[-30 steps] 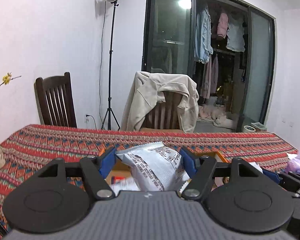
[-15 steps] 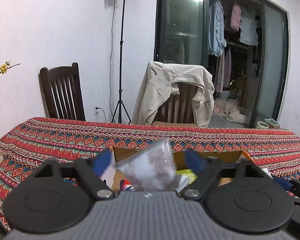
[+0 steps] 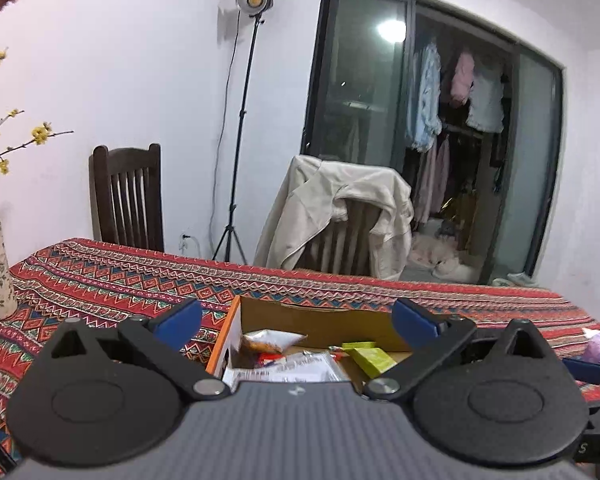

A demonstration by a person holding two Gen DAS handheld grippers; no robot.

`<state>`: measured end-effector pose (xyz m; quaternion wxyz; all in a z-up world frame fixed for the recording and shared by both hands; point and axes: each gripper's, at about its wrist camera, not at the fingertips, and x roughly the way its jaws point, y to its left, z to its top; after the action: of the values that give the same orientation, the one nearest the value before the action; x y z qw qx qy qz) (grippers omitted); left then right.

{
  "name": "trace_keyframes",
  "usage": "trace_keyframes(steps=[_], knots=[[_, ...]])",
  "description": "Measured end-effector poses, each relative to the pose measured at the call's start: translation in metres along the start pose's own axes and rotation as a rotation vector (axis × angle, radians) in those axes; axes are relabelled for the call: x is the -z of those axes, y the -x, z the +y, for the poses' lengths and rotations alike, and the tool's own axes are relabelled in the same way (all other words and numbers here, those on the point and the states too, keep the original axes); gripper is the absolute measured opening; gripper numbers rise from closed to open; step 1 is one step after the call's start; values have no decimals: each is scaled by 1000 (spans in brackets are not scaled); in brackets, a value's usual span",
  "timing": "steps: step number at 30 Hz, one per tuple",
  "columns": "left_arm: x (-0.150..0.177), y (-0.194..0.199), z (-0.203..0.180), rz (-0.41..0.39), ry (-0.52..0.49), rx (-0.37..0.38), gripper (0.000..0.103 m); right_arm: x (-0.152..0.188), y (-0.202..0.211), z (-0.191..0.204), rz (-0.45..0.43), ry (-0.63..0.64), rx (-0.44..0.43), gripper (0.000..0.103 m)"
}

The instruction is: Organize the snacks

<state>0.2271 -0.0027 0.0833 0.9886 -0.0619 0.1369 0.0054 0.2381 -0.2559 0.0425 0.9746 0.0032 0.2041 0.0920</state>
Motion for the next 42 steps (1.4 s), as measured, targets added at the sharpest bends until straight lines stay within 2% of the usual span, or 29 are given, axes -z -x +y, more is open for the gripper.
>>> trace_keyframes(steps=[5, 11, 19, 27, 42], knots=[[19, 43, 4, -19, -42, 52, 103, 20, 43, 5, -43, 12, 13, 103], [54, 80, 13, 9, -51, 90, 103, 49, 88, 14, -67, 24, -8, 103], [101, 103, 28, 109, -15, 94, 103, 85, 126, 22, -43, 23, -31, 103], [115, 114, 33, 129, -13, 97, 103, 107, 131, 22, 9, 4, -46, 103], [121, 112, 25, 147, -22, 99, 103, 111, 125, 18, 35, -25, -44, 103]])
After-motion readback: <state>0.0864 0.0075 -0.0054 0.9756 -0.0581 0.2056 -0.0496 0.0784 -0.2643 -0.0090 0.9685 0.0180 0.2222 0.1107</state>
